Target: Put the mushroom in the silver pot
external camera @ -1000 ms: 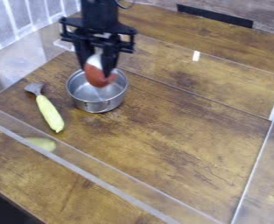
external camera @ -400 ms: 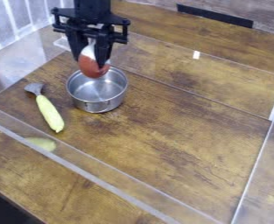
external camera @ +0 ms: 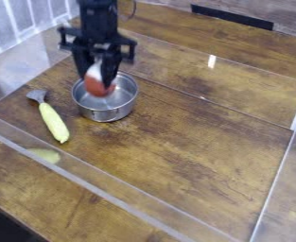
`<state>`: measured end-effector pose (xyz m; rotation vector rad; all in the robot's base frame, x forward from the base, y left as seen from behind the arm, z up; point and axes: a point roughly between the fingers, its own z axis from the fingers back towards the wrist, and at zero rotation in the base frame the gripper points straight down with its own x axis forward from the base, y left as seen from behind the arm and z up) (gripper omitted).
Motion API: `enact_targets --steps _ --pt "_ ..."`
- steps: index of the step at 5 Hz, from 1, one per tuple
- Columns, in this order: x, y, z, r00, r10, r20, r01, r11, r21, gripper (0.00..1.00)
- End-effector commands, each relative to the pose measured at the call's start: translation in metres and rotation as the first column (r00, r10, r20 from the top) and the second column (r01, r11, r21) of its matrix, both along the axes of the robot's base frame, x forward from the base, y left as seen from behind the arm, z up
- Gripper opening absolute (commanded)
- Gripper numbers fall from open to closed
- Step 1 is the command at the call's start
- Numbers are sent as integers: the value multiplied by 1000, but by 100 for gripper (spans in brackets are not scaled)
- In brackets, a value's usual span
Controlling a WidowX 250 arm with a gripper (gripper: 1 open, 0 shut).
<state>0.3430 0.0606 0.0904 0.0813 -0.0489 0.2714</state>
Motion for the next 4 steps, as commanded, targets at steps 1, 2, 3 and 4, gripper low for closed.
enact_targets --steps 1,2,3,4 --pt "-6 -17 10 998 35 60 -35 999 9 0" --pt "-1 -19 8 997 -27 66 27 1000 10 0" --pt "10 -13 7 995 -71 66 69 997 21 0" --pt "22 -4 4 997 -54 62 52 998 29 0"
